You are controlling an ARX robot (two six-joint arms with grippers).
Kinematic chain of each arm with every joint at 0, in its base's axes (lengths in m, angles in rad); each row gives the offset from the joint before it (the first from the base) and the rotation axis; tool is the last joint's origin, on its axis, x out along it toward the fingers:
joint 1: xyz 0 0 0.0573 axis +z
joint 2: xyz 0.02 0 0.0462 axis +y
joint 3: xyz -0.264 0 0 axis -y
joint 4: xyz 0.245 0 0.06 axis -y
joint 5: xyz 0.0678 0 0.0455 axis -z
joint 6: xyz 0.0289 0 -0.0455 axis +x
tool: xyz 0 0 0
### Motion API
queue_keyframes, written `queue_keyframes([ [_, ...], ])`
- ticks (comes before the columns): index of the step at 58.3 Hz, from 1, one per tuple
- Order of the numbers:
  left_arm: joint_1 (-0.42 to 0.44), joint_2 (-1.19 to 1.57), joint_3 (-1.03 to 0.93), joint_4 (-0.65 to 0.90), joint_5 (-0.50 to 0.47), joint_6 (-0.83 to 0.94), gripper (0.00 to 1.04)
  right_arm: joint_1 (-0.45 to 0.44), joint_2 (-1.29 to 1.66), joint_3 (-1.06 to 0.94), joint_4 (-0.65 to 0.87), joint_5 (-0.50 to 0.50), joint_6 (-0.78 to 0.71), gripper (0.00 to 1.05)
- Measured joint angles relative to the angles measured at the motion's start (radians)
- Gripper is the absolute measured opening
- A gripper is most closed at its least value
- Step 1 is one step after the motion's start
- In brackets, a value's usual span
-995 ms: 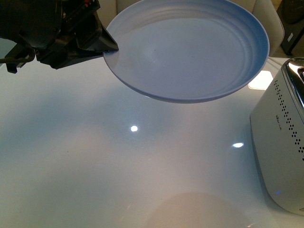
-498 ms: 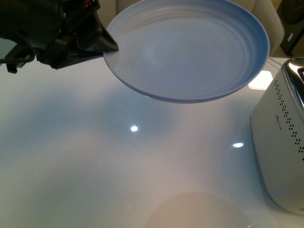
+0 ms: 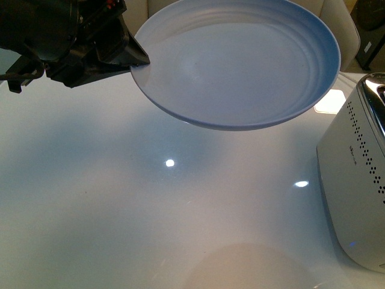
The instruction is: Left arm holds plate, right arm toasts bread
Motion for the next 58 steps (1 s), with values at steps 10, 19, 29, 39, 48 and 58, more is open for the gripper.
queue_keyframes([
  [10, 0.0, 0.0, 0.0, 0.0, 0.0, 0.0, 0.03, 0.0, 0.05, -0.008, 0.031, -0.001, 0.0, 0.03],
  [19, 0.0, 0.0, 0.0, 0.0, 0.0, 0.0, 0.03, 0.0, 0.094, -0.008, 0.051, -0.002, 0.001, 0.03],
  [29, 0.0, 0.0, 0.0, 0.0, 0.0, 0.0, 0.03, 0.004, 0.151, -0.013, 0.092, 0.004, 0.001, 0.03],
  [39, 0.0, 0.0, 0.0, 0.0, 0.0, 0.0, 0.03, 0.016, 0.202, -0.037, 0.125, 0.007, 0.01, 0.03],
  [48, 0.0, 0.0, 0.0, 0.0, 0.0, 0.0, 0.03, 0.019, 0.257, -0.061, 0.158, -0.002, 0.033, 0.03],
  [58, 0.0, 0.0, 0.0, 0.0, 0.0, 0.0, 0.03, 0.019, 0.299, -0.077, 0.193, -0.019, 0.043, 0.06],
])
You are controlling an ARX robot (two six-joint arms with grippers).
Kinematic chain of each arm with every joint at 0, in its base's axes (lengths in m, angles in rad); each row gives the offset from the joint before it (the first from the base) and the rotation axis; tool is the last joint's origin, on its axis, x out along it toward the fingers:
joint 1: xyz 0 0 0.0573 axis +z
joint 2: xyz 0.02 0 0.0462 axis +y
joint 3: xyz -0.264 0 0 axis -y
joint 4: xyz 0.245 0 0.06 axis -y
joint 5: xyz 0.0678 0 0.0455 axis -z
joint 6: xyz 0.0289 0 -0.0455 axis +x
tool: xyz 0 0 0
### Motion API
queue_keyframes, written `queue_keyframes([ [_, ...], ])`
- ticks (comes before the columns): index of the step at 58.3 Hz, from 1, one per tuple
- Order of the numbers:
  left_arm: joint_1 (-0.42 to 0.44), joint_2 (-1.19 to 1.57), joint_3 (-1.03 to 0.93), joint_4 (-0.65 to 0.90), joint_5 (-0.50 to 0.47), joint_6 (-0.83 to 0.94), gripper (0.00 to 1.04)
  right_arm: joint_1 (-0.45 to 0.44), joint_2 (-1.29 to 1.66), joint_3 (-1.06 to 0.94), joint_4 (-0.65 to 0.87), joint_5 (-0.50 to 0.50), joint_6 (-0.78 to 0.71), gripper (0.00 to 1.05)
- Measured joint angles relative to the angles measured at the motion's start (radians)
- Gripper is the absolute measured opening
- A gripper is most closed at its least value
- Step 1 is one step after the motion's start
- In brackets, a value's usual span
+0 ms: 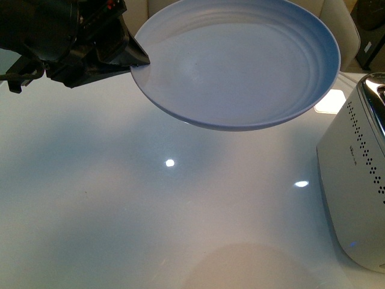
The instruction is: Left arm holds plate, right arm toasts bread
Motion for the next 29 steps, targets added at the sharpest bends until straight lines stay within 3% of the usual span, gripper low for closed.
queue_keyframes([
  [4, 0.0, 0.0, 0.0, 0.0, 0.0, 0.0, 0.03, -0.001, 0.005, -0.003, 0.007, -0.003, 0.001, 0.19],
  [22, 0.0, 0.0, 0.0, 0.0, 0.0, 0.0, 0.03, -0.003, -0.058, -0.027, 0.011, -0.01, 0.012, 0.61],
  [29, 0.0, 0.0, 0.0, 0.0, 0.0, 0.0, 0.03, -0.002, -0.217, -0.028, -0.035, -0.004, 0.015, 0.87],
])
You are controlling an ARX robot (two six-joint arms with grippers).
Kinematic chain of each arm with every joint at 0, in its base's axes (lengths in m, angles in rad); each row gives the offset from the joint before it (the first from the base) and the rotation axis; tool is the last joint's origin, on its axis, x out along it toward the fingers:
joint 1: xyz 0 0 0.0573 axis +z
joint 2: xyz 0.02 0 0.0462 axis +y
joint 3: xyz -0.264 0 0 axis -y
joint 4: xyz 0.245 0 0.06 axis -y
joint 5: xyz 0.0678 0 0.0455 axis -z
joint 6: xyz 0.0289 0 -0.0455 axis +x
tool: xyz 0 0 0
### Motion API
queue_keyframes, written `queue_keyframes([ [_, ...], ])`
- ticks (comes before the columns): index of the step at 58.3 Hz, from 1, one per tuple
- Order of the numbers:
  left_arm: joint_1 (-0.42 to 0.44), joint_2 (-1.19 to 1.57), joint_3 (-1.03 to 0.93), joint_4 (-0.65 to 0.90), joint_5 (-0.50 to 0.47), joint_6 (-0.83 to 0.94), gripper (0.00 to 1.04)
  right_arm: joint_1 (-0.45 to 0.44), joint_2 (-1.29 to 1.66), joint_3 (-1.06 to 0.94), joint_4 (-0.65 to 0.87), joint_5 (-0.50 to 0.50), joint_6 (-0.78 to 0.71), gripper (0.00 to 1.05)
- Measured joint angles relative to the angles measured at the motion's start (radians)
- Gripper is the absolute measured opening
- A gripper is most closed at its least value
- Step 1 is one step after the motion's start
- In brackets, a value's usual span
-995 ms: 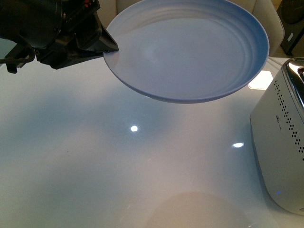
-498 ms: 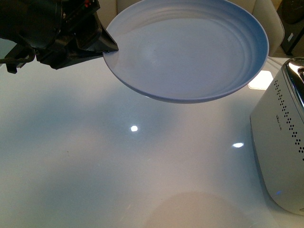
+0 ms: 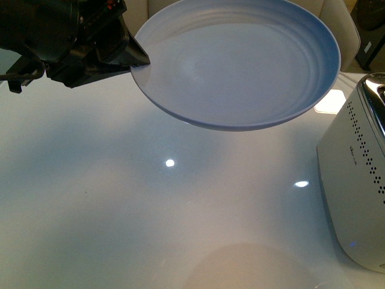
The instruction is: Left arm holds plate, right arm toasts bread
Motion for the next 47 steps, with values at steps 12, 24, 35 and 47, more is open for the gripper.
queue_keyframes([
  [12, 0.0, 0.0, 0.0, 0.0, 0.0, 0.0, 0.03, 0.018, -0.256, -0.007, -0.058, 0.023, 0.011, 0.96],
  [24, 0.0, -0.001, 0.0, 0.0, 0.0, 0.0, 0.03, 0.004, -0.268, -0.1, 0.171, -0.074, 0.015, 0.82],
  [35, 0.0, -0.001, 0.0, 0.0, 0.0, 0.0, 0.03, 0.001, -0.347, -0.167, 0.25, -0.083, 0.015, 0.49],
  [47, 0.0, -0.001, 0.0, 0.0, 0.0, 0.0, 0.03, 0.001, -0.439, -0.204, 0.191, -0.083, 0.015, 0.08],
])
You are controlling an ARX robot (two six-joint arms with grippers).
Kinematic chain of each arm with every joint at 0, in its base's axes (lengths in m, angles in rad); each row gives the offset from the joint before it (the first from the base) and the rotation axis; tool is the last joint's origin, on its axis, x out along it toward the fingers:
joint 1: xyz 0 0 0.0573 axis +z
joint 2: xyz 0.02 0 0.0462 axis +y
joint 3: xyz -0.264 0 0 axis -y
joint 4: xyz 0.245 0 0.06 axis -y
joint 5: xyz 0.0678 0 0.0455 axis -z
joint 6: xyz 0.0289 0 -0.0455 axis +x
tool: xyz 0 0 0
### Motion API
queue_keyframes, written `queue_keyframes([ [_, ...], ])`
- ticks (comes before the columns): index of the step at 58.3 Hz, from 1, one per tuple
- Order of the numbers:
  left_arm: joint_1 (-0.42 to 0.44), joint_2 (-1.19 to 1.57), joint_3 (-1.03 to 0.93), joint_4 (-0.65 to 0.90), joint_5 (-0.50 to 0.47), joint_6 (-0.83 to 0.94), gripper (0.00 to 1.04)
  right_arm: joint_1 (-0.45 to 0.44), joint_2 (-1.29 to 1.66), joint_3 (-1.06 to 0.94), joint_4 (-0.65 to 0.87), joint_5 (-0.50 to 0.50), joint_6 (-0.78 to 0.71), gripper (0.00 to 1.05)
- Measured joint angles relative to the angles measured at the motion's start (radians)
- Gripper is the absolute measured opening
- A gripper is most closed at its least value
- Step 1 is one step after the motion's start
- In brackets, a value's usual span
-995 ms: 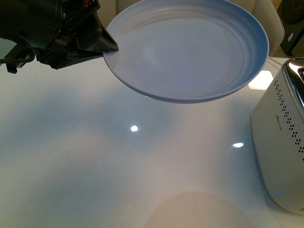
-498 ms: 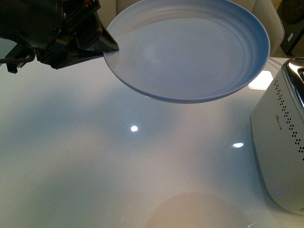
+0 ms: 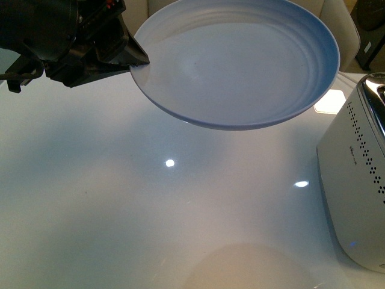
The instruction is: Left arm holds plate, right arm toasts bread
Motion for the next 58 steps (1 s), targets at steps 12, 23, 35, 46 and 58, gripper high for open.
queue_keyframes([
  [12, 0.0, 0.0, 0.0, 0.0, 0.0, 0.0, 0.03, 0.0, -0.084, -0.03, -0.03, 0.0, 0.004, 0.02],
  [23, 0.0, 0.0, 0.0, 0.0, 0.0, 0.0, 0.03, 0.0, -0.162, -0.03, -0.102, -0.001, 0.003, 0.02],
  [35, 0.0, 0.0, 0.0, 0.0, 0.0, 0.0, 0.03, 0.0, -0.221, -0.03, -0.161, -0.001, 0.003, 0.02],
  [46, 0.0, 0.0, 0.0, 0.0, 0.0, 0.0, 0.03, 0.0, -0.392, -0.03, -0.346, -0.002, 0.004, 0.02],
  [58, 0.0, -0.003, 0.0, 0.0, 0.0, 0.0, 0.03, 0.0, -0.407, -0.03, -0.353, -0.002, 0.004, 0.02],
])
